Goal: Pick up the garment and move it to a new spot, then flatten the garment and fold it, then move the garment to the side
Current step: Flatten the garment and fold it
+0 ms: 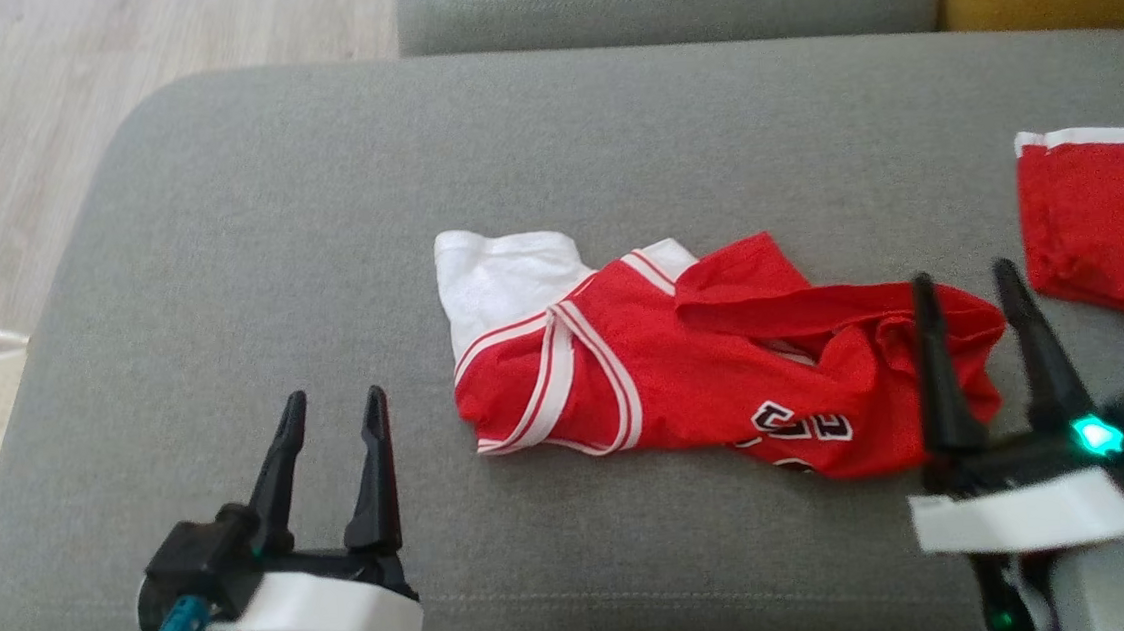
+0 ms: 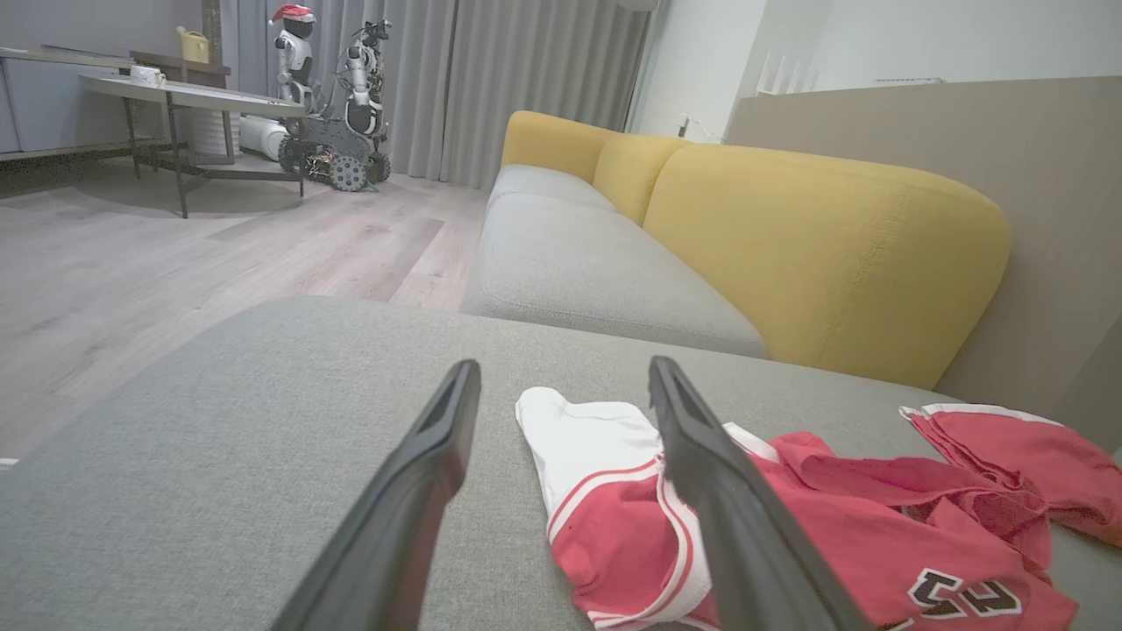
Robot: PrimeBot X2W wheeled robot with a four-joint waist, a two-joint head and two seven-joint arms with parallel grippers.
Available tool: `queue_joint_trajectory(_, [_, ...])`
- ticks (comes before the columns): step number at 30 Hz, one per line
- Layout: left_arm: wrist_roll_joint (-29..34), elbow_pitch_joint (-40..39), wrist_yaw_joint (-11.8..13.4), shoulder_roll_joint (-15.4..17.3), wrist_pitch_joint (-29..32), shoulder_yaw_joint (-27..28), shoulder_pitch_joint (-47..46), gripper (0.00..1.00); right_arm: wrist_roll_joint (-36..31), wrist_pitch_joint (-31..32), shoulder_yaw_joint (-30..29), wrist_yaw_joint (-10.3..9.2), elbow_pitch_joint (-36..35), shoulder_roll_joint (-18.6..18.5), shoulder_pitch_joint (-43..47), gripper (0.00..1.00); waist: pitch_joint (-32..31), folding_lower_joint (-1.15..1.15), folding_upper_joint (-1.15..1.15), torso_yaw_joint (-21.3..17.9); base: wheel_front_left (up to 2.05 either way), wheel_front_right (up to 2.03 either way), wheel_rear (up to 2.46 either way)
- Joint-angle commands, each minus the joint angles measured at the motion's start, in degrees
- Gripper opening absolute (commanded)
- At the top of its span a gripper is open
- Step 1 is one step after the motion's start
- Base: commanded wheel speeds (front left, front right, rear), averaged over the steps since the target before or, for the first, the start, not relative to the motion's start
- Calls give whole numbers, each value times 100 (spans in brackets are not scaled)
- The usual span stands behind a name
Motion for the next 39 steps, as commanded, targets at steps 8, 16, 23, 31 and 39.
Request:
queue_joint_trajectory(8, [51,-32,-257,-148,-70,241,-438,100,-606,524,679,35,948,-10,-1279,100,509,0,0,474,0,0,0])
queue_joint_trajectory(16, [-301,-25,-208,-169,-70,104,-618,100,-1022,902,608,35,2486,-10,-2068,100,773,0,0,948,0,0,0])
queue_joint_trajectory(23, [-418,38,-148,-170,-70,27,-631,100,-1309,847,155,35,3142,-10,-2304,100,854,0,0,1082,0,0,0])
queue_joint_trajectory(31, [-453,22,-109,-170,-70,3,-677,100,-1107,862,122,35,3450,-10,-2489,0,887,0,0,1023,0,0,0])
queue_joint_trajectory(39, [-484,55,-115,-170,-70,-56,-635,100,-1238,930,-590,35,3185,-39,-3010,0,809,0,0,894,0,0,0])
